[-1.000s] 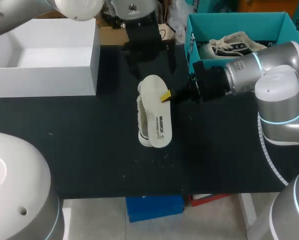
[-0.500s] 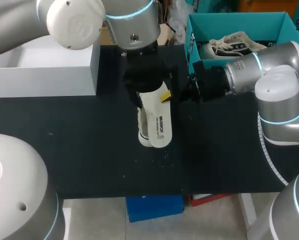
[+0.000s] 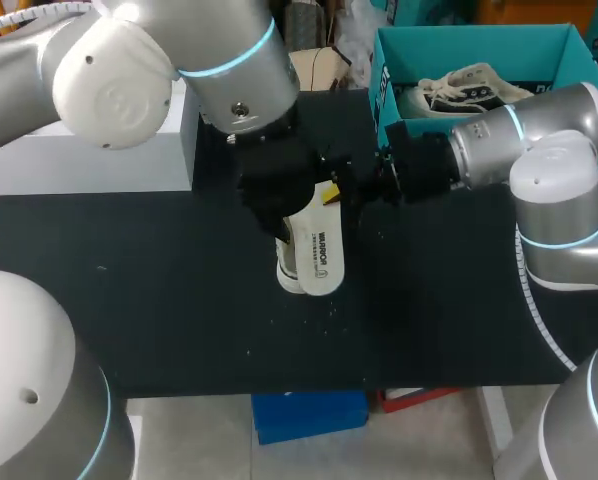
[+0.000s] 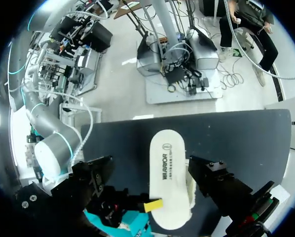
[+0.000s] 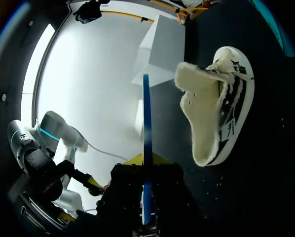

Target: Take the shoe out of the shoebox, open the shoe tongue, remove and reinsert the insole, then place the shoe into the shoebox

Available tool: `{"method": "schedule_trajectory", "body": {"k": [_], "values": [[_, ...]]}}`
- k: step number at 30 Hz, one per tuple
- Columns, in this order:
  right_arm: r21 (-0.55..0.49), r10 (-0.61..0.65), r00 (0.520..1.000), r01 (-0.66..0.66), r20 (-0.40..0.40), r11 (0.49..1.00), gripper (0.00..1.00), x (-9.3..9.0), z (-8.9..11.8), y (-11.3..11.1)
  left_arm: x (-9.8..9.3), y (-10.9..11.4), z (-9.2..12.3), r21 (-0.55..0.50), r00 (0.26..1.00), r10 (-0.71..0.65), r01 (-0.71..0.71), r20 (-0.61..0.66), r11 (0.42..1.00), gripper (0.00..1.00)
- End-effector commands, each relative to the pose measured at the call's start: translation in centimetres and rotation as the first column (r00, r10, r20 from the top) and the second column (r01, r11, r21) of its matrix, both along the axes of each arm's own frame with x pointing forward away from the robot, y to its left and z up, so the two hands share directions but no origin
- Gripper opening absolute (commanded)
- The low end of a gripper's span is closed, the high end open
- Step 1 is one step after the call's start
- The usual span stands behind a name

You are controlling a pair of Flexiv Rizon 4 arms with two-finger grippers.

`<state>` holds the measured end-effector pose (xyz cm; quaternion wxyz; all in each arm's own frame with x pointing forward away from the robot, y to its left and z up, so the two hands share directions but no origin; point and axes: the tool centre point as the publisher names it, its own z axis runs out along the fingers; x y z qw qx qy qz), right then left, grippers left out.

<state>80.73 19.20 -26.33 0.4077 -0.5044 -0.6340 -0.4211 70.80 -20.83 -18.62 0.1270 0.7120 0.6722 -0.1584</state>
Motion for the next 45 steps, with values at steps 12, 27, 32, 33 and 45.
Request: {"method": "schedule_trajectory", "body": {"k": [12,27,32,33,45], "values": [[-0.001,-0.002,1.0,0.002,0.0,1.0,0.0,0.0,0.0,0.1,-0.8,4.5,-0.1,-0.71,0.972,-0.229,0.192,0.045,0.677,1.0],[-0.001,-0.002,1.0,0.002,0.0,1.0,0.0,0.0,0.0,0.1,-0.8,4.5,-0.1,-0.71,0.972,-0.229,0.192,0.045,0.677,1.0],[-0.001,-0.002,1.0,0.002,0.0,1.0,0.0,0.0,0.0,0.1,-1.7,5.5,-0.7,-0.654,0.936,0.001,0.244,0.351,0.716,1.0],[-0.001,-0.002,1.0,0.002,0.0,1.0,0.0,0.0,0.0,0.1,-2.1,5.6,-0.9,-0.631,0.921,0.028,0.244,0.389,0.737,1.0],[-0.001,-0.002,1.0,0.002,0.0,1.0,0.0,0.0,0.0,0.1,-2.1,5.6,-0.9,-0.631,0.921,0.028,0.244,0.389,0.737,1.0]]}}
